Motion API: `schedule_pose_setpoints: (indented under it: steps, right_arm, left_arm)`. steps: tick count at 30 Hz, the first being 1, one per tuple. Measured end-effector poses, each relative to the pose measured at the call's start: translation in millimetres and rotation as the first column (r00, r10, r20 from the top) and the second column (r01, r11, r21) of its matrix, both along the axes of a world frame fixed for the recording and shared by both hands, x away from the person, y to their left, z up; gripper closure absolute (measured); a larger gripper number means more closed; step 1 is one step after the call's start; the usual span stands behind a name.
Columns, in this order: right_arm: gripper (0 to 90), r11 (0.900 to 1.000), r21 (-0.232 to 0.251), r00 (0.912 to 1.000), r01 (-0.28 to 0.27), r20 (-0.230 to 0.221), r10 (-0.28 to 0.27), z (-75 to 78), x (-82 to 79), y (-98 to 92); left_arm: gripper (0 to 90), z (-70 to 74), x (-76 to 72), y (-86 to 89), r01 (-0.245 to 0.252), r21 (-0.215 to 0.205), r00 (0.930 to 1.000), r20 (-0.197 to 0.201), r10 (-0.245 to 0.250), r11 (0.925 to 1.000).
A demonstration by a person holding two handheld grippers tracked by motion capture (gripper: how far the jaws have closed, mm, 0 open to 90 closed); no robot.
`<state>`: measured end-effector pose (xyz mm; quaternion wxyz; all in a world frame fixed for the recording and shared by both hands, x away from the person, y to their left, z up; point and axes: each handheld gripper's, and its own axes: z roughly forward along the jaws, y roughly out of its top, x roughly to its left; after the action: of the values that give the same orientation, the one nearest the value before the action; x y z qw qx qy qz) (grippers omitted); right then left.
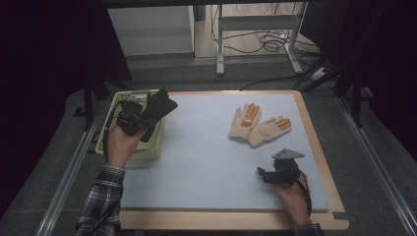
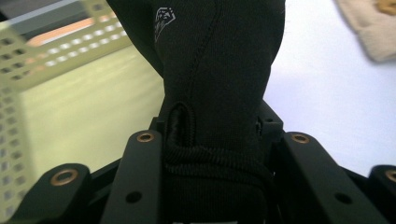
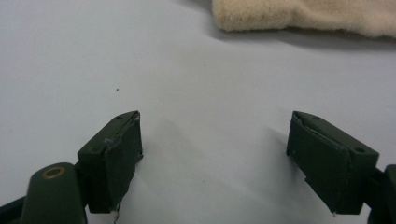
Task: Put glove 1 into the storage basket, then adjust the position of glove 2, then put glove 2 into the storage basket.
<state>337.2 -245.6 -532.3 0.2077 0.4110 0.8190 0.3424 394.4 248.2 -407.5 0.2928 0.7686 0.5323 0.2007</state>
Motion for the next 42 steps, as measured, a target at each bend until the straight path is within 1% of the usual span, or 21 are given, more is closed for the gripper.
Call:
schedule_pose_setpoints:
  steps: [1,2,4,5,6,10,11,12,17,23,24,29,31,33,34,35,36,37,40,41,42]
  right_arm:
    - [17.8,1.000,0.000,1.0000,0.000,0.000,0.000,0.0,0.0,0.0]
    - [17.8,1.000,0.000,1.0000,0.000,0.000,0.000,0.0,0.0,0.0]
    - [17.8,1.000,0.001,1.0000,0.000,0.000,0.000,0.0,0.0,0.1]
    - [17.8,1.000,0.001,1.0000,0.000,-0.001,0.000,0.0,0.1,0.0]
    - [17.8,1.000,0.001,1.0000,0.000,-0.001,0.000,0.0,0.1,0.0]
    - [17.8,1.000,0.000,1.0000,0.000,-0.001,0.000,0.0,0.0,0.0]
    - [17.8,1.000,0.001,1.0000,0.001,-0.002,-0.001,0.1,0.0,0.0]
    - [17.8,1.000,0.001,1.0000,0.001,-0.002,-0.001,0.1,0.0,0.0]
    - [17.8,1.000,0.001,1.0000,0.000,-0.001,0.000,0.0,0.1,0.0]
    - [17.8,1.000,0.001,1.0000,0.000,-0.001,0.000,0.0,0.1,0.0]
    - [17.8,1.000,0.001,1.0000,0.000,-0.001,0.000,0.0,0.1,0.0]
    - [17.8,1.000,0.002,1.0000,0.000,-0.001,0.000,0.0,0.2,0.0]
    - [17.8,1.000,0.001,1.0000,0.000,-0.001,0.000,0.0,0.2,0.0]
    - [17.7,1.000,0.001,1.0000,0.000,-0.001,0.000,0.0,0.2,0.0]
    - [17.8,1.000,0.002,1.0000,0.000,-0.001,0.000,0.0,0.2,-0.1]
    - [17.7,1.000,0.001,1.0000,0.000,-0.001,0.000,0.0,0.2,0.0]
    - [17.8,1.000,0.002,1.0000,0.000,-0.001,0.000,0.0,0.2,-0.1]
    - [17.8,1.000,0.002,1.0000,0.000,-0.001,0.000,0.0,0.2,-0.1]
    - [17.8,1.000,0.002,1.0000,0.000,-0.001,0.000,0.0,0.2,-0.1]
    - [17.8,1.000,0.002,1.0000,0.000,-0.002,0.000,0.0,0.3,-0.1]
    - [17.8,1.000,0.002,1.0000,0.000,-0.002,0.000,0.0,0.3,-0.1]
  left_arm:
    - [64.6,-0.1,-0.3,10.7,-0.026,-0.001,0.9997,-0.002,0.026,0.9997]
    - [64.6,-0.1,-0.3,10.7,-0.026,-0.001,0.9997,-0.002,0.026,0.9997]
    - [64.5,-0.2,-0.4,20.9,-0.048,-0.002,0.9988,-0.002,0.048,0.9988]
    - [64.5,-0.7,-0.1,30.4,-0.069,-0.005,0.9976,-0.002,0.069,0.9976]
    - [64.5,-0.7,-0.1,30.4,-0.069,-0.005,0.9976,-0.002,0.069,0.9976]
    - [64.4,-4.7,1.0,45.9,-0.104,-0.012,0.9946,-0.003,0.104,0.9945]
    - [64.3,-8.2,2.1,52.5,-0.118,-0.018,0.9930,-0.006,0.118,0.9928]
    - [64.3,-8.2,2.1,52.5,-0.118,-0.018,0.9930,-0.006,0.118,0.9928]
    - [63.8,-19.9,6.4,65.8,-0.152,-0.024,0.9883,-0.014,0.152,0.9880]
    - [63.6,-35.9,15.1,80.9,-0.197,-0.020,0.9802,-0.021,0.197,0.9801]
    - [63.4,-38.2,16.6,82.4,-0.208,-0.017,0.9780,-0.023,0.207,0.9780]
    - [62.9,-49.8,24.7,88.0,-0.230,-0.016,0.9726,-0.036,0.230,0.9730]
    - [62.8,-57.0,30.6,88.6,-0.236,-0.015,0.9705,-0.056,0.235,0.9717]
    - [62.7,-59.1,32.7,88.6,-0.235,-0.007,0.9700,-0.065,0.234,0.9720]
    - [62.5,-63.4,37.0,88.3,-0.245,-0.006,0.9670,-0.075,0.244,0.9696]
    - [62.3,-63.4,37.0,88.3,-0.245,-0.006,0.9670,-0.075,0.244,0.9696]
    - [62.2,-66.0,40.8,89.7,-0.248,0.011,0.9654,-0.080,0.248,0.9686]
    - [62.1,-66.0,40.8,89.7,-0.248,0.011,0.9654,-0.080,0.248,0.9686]
    - [61.8,-68.9,46.8,91.6,-0.260,0.027,0.9611,-0.090,0.261,0.9653]
    - [61.1,-71.1,51.5,92.0,-0.263,0.034,0.9595,-0.096,0.265,0.9642]
    - [60.1,-71.1,51.5,92.0,-0.263,0.034,0.9595,-0.096,0.265,0.9642]
